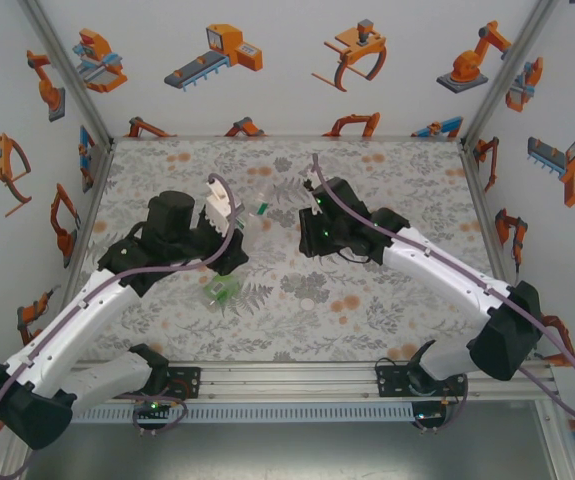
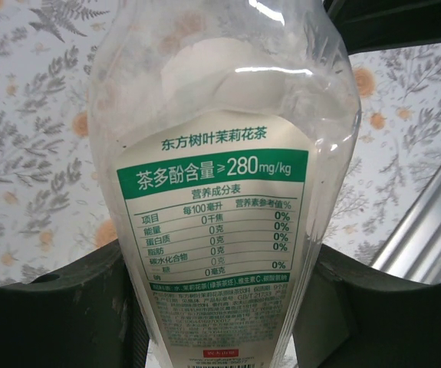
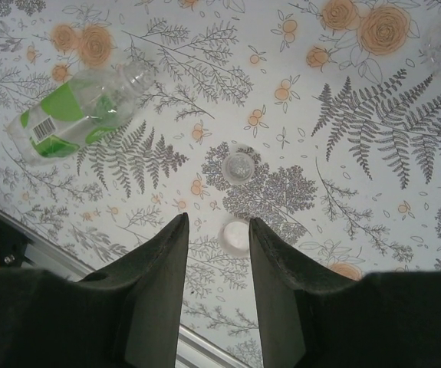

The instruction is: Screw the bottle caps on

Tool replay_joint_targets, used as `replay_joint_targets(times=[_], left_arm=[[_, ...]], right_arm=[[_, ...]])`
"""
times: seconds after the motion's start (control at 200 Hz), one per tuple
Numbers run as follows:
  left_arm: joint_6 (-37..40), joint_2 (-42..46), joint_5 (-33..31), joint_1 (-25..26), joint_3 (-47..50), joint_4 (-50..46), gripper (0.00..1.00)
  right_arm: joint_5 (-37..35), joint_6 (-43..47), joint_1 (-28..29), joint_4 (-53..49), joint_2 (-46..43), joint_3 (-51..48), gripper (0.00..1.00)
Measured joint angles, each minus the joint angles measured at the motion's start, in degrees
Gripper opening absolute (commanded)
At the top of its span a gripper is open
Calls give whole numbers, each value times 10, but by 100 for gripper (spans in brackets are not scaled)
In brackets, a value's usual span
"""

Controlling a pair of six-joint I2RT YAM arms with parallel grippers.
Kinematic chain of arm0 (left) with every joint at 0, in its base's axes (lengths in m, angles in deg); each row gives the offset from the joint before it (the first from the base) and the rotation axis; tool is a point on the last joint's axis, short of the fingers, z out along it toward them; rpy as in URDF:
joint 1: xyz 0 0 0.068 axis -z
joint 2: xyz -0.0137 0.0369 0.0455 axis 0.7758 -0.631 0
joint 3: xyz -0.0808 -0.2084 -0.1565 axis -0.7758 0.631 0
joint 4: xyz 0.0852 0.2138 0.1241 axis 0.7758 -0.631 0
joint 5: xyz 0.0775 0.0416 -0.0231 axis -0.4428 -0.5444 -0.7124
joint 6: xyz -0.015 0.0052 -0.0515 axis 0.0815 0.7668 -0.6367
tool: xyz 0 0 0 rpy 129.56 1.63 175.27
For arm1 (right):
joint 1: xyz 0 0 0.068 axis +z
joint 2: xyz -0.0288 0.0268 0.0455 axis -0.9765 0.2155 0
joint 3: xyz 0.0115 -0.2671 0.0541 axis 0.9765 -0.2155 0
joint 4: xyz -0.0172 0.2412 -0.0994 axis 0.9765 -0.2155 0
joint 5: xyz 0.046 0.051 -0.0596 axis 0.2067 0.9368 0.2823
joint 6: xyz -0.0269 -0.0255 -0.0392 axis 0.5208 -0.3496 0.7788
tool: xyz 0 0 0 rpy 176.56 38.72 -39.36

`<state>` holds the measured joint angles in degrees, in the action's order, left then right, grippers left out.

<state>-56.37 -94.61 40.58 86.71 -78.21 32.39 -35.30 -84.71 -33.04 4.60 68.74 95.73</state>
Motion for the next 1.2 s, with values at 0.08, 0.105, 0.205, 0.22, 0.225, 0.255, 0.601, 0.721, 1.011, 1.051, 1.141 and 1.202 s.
replay_joint_targets(times=[0.08, 0.105, 0.205, 0.22, 0.225, 0.255, 0.601, 0.721, 1.011, 1.051, 1.141, 1.202], left_arm=[[29, 2, -3, -1, 6, 9, 0], [37, 3, -2, -2, 9, 9, 0], [52, 12, -2, -3, 21, 10, 0], [53, 14, -3, -3, 23, 10, 0], [53, 15, -3, -3, 24, 10, 0], [53, 19, -3, -3, 29, 13, 0], [53, 63, -15, -3, 57, 40, 0], [53, 62, -16, -3, 57, 45, 0], [53, 41, -16, -3, 57, 43, 0], [53, 39, -16, -3, 57, 43, 0], [53, 38, -16, -3, 57, 43, 0], [53, 38, -18, -3, 57, 43, 0]], right_arm=[[2, -5, 1, -1, 1, -5, 38], [2, -7, 2, -1, 1, -7, 38], [5, -15, 7, -1, 9, -12, 38], [5, -16, 8, -1, 10, -13, 38], [5, -16, 8, -1, 11, -13, 38], [6, -18, 11, -1, 14, -15, 38], [13, -41, 35, -3, 21, -55, 42], [12, -58, 39, -4, 18, -83, 45], [-5, -104, 65, -4, 18, -132, 51], [-7, -107, 69, -4, 19, -134, 51], [-15, -112, 78, -2, 27, -134, 50], [-18, -116, 85, -2, 36, -134, 50]])
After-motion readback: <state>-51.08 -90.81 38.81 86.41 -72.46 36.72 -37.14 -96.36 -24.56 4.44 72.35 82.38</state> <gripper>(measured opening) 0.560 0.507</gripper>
